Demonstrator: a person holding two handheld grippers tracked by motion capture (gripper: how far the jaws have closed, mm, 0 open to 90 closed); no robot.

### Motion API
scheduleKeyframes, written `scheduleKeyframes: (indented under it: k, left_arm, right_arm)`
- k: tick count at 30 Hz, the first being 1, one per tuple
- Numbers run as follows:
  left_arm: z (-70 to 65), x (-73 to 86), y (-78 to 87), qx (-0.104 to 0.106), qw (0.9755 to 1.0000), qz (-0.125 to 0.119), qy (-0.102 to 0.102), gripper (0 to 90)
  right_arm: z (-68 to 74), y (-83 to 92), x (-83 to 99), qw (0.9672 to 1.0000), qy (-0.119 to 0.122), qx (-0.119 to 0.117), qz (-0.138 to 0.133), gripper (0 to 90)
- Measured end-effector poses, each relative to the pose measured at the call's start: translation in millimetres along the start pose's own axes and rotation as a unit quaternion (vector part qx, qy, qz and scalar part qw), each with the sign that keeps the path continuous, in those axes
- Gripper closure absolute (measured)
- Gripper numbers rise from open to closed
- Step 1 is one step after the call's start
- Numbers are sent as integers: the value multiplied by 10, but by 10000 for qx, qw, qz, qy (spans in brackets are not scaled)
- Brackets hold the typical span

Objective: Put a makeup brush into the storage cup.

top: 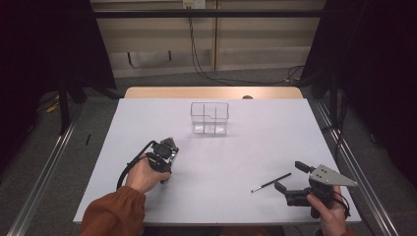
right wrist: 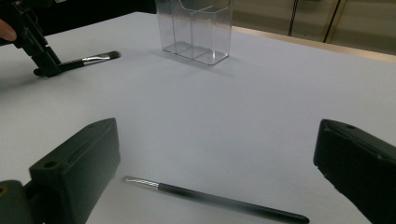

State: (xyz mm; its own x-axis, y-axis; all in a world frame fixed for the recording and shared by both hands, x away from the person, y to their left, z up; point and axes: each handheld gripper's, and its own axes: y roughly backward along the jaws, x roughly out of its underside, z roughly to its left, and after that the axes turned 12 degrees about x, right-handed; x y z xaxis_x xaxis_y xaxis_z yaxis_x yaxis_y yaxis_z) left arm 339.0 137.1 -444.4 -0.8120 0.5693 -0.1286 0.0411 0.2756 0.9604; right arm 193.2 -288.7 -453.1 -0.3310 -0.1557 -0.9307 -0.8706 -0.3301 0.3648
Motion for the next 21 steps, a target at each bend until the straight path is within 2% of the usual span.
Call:
scheduleKeyframes:
  k: [4,7,10,12,13,15,21]
  left_arm:
    - [64,-3,10,177,9998,-7,68,794]
    - [42,-4,6,77,10000,18,-49,796]
    - [45,5,12,106,9999,-4,-51,796]
    - [64,22,23,181,9998,-74,-59,797]
    - [82,51,33,254,9994,-190,-99,797]
    - [82,87,39,279,9991,-306,-100,797]
    - [120,121,57,397,9981,-454,-79,798]
  right_arm:
    - [-2,10,2,10000,-10,-3,-7,1]
    - [-7,9,3,10000,-9,-3,-10,1]
    - [-4,9,3,10000,-10,-12,-10,1]
    - [-3,8,3,10000,-4,-13,-5,1]
    - [-4,6,3,10000,-4,-9,3,1]
    - [-5,3,2,10000,-11,-4,4,1]
    - [1,2,1,10000,-1,-6,0,1]
